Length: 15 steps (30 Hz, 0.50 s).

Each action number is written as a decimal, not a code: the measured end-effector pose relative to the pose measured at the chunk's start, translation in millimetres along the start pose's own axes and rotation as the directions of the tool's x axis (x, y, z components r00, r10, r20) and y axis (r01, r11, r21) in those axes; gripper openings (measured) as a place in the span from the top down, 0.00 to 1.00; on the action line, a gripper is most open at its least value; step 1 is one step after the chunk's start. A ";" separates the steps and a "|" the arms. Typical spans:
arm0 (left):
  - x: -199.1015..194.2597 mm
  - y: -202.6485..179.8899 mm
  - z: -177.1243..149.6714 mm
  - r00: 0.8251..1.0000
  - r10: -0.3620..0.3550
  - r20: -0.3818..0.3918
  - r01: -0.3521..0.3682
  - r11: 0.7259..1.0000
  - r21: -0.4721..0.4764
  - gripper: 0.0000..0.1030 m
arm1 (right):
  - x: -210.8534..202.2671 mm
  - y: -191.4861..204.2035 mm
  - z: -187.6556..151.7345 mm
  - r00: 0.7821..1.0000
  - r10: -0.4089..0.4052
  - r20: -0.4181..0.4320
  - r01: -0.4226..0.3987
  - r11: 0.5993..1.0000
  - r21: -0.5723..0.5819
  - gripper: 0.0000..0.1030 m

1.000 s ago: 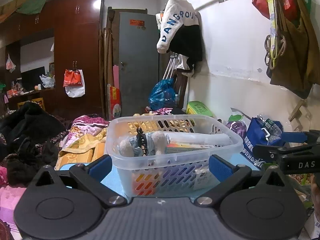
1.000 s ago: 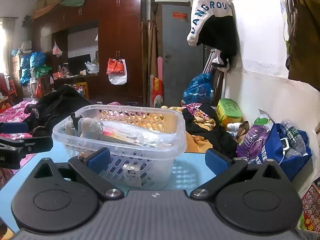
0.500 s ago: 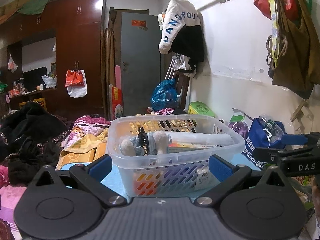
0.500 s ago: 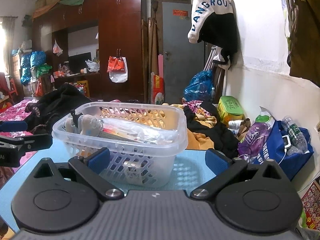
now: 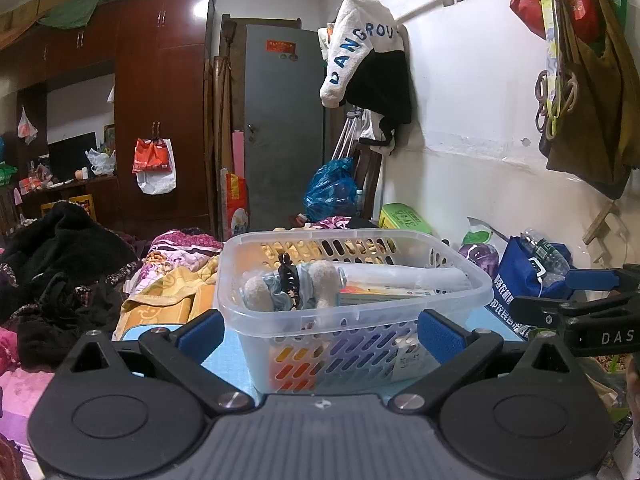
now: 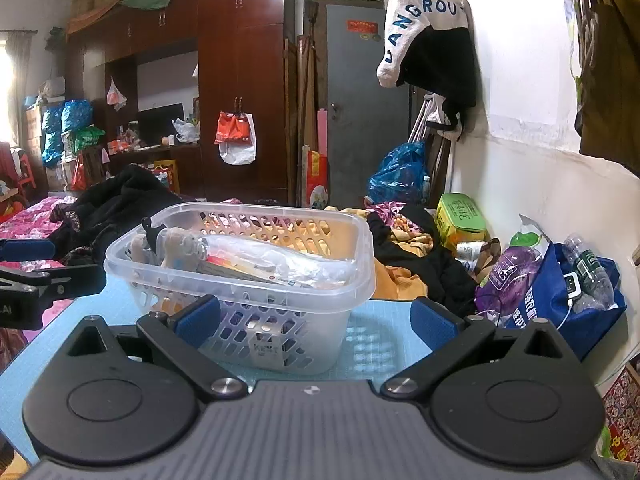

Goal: Organize objects

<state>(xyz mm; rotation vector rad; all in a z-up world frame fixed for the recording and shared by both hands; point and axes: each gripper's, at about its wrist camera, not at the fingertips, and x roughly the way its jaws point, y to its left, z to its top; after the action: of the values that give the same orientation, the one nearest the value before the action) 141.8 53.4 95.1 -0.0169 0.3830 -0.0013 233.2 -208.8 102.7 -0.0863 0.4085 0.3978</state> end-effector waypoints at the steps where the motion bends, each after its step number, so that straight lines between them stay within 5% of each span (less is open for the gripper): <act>1: 0.2 0.0 -0.1 1.000 0.001 0.000 -0.001 1.000 -0.001 0.00 | 0.0 0.0 0.0 1.000 0.000 0.000 0.000 1.000 0.000 0.00; 15: 3.8 -1.5 -2.0 1.000 -0.006 -0.013 0.006 1.000 0.003 0.00 | 2.3 -1.7 -1.7 1.000 0.007 -0.014 -0.007 1.000 0.008 0.00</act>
<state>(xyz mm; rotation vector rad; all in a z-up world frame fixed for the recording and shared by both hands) 144.5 51.9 91.9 -0.0153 0.3961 -0.0076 235.2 -209.8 100.2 -0.0800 0.4245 0.4026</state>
